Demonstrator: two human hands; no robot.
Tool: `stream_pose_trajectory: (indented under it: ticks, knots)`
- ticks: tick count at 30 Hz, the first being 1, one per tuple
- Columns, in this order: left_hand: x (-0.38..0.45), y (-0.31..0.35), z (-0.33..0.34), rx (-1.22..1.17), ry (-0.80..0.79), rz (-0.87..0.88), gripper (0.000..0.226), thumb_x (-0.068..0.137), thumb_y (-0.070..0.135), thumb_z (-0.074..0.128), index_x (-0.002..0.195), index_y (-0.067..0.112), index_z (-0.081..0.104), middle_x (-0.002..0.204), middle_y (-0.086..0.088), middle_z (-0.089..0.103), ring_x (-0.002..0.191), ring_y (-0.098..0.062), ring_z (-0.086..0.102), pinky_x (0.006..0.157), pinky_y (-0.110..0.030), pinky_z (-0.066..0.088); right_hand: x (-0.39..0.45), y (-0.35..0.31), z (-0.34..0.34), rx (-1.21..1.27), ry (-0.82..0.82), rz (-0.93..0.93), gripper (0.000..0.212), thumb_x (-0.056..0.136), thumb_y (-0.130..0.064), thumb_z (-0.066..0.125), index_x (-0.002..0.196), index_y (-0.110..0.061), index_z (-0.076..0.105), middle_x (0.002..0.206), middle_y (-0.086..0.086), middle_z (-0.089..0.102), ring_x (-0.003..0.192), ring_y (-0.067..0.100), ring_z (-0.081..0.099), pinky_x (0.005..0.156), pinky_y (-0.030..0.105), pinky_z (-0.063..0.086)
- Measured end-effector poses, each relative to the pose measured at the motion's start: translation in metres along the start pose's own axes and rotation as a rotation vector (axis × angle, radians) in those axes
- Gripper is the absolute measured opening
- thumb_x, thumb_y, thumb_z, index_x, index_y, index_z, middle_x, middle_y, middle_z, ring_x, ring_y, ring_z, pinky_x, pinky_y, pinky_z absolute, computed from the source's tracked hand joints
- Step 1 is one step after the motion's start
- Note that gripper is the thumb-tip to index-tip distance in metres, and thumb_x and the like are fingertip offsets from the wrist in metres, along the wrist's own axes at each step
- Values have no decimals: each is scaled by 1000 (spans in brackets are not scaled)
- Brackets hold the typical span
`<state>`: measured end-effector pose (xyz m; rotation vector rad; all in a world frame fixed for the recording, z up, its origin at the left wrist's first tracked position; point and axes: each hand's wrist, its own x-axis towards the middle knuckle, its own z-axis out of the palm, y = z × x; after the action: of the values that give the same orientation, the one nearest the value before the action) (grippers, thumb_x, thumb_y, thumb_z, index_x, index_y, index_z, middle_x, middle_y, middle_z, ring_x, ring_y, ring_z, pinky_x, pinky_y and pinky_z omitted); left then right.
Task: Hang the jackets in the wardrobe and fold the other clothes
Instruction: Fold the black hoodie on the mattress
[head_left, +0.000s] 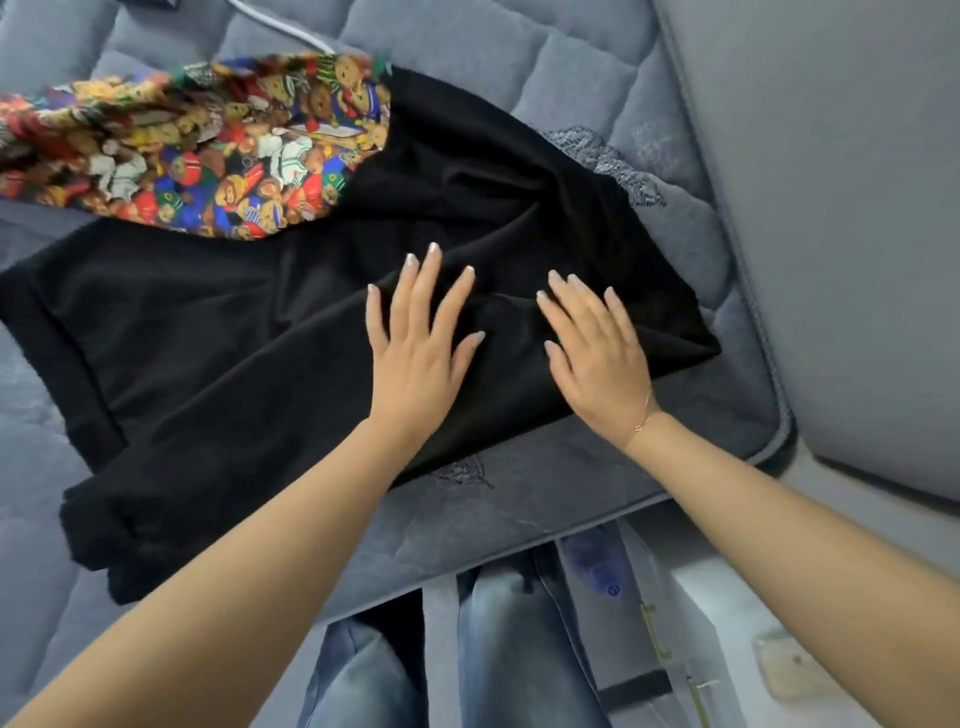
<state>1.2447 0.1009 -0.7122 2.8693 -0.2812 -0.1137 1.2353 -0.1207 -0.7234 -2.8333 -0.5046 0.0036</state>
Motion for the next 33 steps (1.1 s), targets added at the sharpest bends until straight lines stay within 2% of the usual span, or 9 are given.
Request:
stream_pose_trajectory:
  ticks: [5, 9, 12, 14, 17, 20, 25, 29, 33]
  knots:
    - [-7, -10, 41, 106, -359, -14, 62, 100, 57, 11, 153, 34, -12, 160, 1, -26, 142, -15, -32, 112, -44, -27, -23, 35, 19, -97, -326, 105, 57, 103, -43, 22, 155, -23, 8, 163, 5, 9, 150, 24, 12, 122, 44, 14]
    - [3, -14, 28, -32, -429, 13, 60, 102, 54, 16, 153, 35, -10, 160, 3, -24, 143, -13, -31, 110, -39, -31, -15, 26, 10, -49, -304, 149, 55, 102, -35, 34, 153, -17, 26, 160, 8, 23, 148, 27, 22, 120, 47, 17]
    - [12, -28, -12, -472, -276, -98, 42, 104, 40, 35, 143, 31, 46, 153, 9, 40, 144, -8, 30, 121, -38, 19, 15, 4, -14, 87, -105, 148, 35, 90, -10, 60, 125, -8, 61, 132, 13, 57, 122, 32, 53, 107, 46, 37]
    - [17, -52, -44, -650, -29, -281, 26, 101, 31, 47, 119, 27, 64, 119, 16, 64, 109, -2, 59, 96, -28, 48, 58, -17, -28, 174, -48, 28, 29, 84, 1, 63, 111, -7, 68, 114, 11, 63, 107, 31, 59, 93, 44, 46]
    - [26, -113, -81, -613, 262, -623, 16, 95, 20, 55, 105, 18, 67, 99, 5, 66, 90, -9, 61, 82, -27, 49, 141, -70, -41, 309, -144, -203, 30, 83, 8, 58, 108, -3, 70, 113, 13, 64, 107, 33, 60, 87, 44, 49]
    - [32, -182, -103, -576, 318, -877, 19, 91, 14, 56, 106, 13, 68, 103, -4, 67, 96, -16, 62, 88, -29, 49, 222, -130, -37, 380, -379, -415, 40, 85, 15, 48, 114, -4, 68, 115, 10, 66, 106, 27, 60, 90, 35, 48]
    - [28, -271, -108, -505, 265, -882, 33, 91, 16, 63, 123, 8, 63, 124, -11, 60, 116, -21, 56, 102, -29, 42, 276, -217, 19, 293, -912, -448, 55, 91, 11, 38, 140, -10, 49, 144, 6, 44, 125, 20, 45, 107, 32, 37]
    - [27, -316, -84, -358, -83, -742, 68, 95, 36, 61, 152, 14, 31, 160, -19, 19, 149, -32, 12, 121, -41, 12, 289, -202, 49, 59, -624, -356, 52, 102, -19, 42, 152, -14, 28, 159, 9, 21, 145, 28, 18, 117, 38, 21]
    - [24, -330, -65, -210, -183, -657, 75, 97, 47, 51, 156, 19, 15, 163, -19, -1, 150, -35, -8, 120, -47, -1, 338, -152, 50, -177, -384, -56, 59, 101, -40, 40, 148, -5, 33, 149, 22, 34, 136, 38, 31, 113, 45, 22]
